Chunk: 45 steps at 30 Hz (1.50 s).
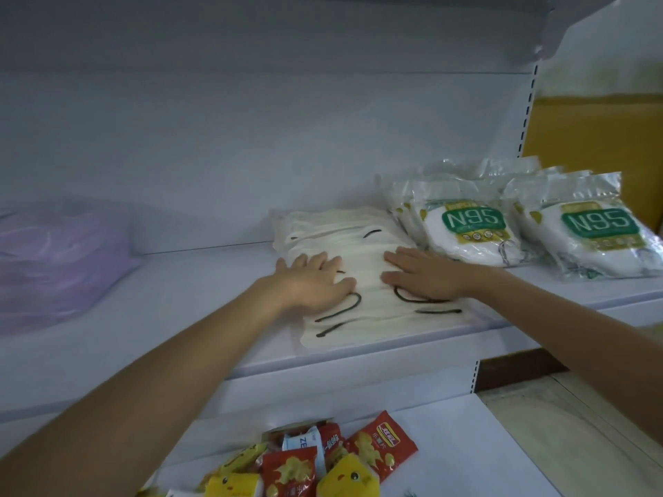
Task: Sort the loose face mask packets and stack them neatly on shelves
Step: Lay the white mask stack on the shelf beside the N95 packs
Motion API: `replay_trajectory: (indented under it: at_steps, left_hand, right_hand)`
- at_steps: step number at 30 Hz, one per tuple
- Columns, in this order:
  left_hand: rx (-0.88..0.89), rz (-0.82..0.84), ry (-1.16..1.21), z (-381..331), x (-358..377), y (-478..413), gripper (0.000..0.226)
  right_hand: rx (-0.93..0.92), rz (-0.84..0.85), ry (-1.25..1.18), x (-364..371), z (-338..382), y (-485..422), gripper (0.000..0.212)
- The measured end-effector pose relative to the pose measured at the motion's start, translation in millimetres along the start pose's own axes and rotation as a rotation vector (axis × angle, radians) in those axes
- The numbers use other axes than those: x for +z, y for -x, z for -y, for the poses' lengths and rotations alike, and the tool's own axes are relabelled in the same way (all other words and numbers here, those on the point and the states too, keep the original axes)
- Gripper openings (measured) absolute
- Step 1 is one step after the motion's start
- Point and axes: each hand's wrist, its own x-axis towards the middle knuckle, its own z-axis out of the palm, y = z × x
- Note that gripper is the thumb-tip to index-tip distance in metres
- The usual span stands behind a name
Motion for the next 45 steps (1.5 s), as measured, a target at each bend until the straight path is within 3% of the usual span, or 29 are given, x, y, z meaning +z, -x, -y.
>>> replay_trajectory:
  at_steps: [6, 9, 12, 17, 20, 23, 25, 27, 30, 34, 38, 41, 43, 45]
  left_hand:
    - [0.054, -0.134, 0.034, 3, -6, -12, 0.075]
    - [0.08, -0.097, 0.028, 3, 6, -12, 0.077]
    - [0.101, -0.124, 0.041, 10, 9, -16, 0.075]
    - [0.13, -0.097, 0.065, 6, 11, -17, 0.069]
    - [0.152, -0.213, 0.108, 12, 3, -15, 0.063]
    - [0.204, -0.247, 0.103, 24, -3, -12, 0.062]
    - [0.243, -0.176, 0.118, 26, -4, -11, 0.055]
    - [0.251, -0.166, 0.188, 24, -4, -10, 0.048]
    - [0.24, -0.315, 0.181, 23, -4, -6, 0.047]
    - [0.292, -0.448, 0.218, 29, -7, 1, 0.072]
    - [0.368, -0.452, 0.299, 30, -7, 6, 0.05]
    - [0.372, -0.579, 0.255, 30, -11, 7, 0.051]
    - [0.354, -0.533, 0.205, 30, -12, 11, 0.057]
    - [0.314, -0.358, 0.166, 30, -10, 16, 0.064]
  right_hand:
    - [-0.014, -0.17, -0.126, -29, 19, -31, 0.051]
    - [0.021, -0.094, -0.202, -23, 28, -52, 0.047]
    - [0.012, 0.061, -0.099, -22, 21, -60, 0.051]
    - [-0.014, -0.022, 0.046, -25, 21, -66, 0.05]
    - [-0.044, -0.007, 0.014, -18, 24, -65, 0.053]
    - [-0.113, -0.061, -0.199, -24, 18, -46, 0.079]
    - [-0.153, 0.006, -0.154, -21, 19, -31, 0.095]
    - [-0.184, 0.026, -0.057, -10, 19, -25, 0.086]
    - [-0.202, -0.054, -0.041, -15, 18, -20, 0.075]
    - [-0.191, -0.052, -0.032, -26, 15, -10, 0.069]
    - [-0.162, -0.124, -0.104, -21, 17, -3, 0.071]
    - [-0.2, -0.198, -0.134, -23, 20, -1, 0.064]
    - [-0.208, -0.198, -0.087, -27, 22, 1, 0.065]
    - [-0.195, -0.172, -0.053, -33, 24, 5, 0.071]
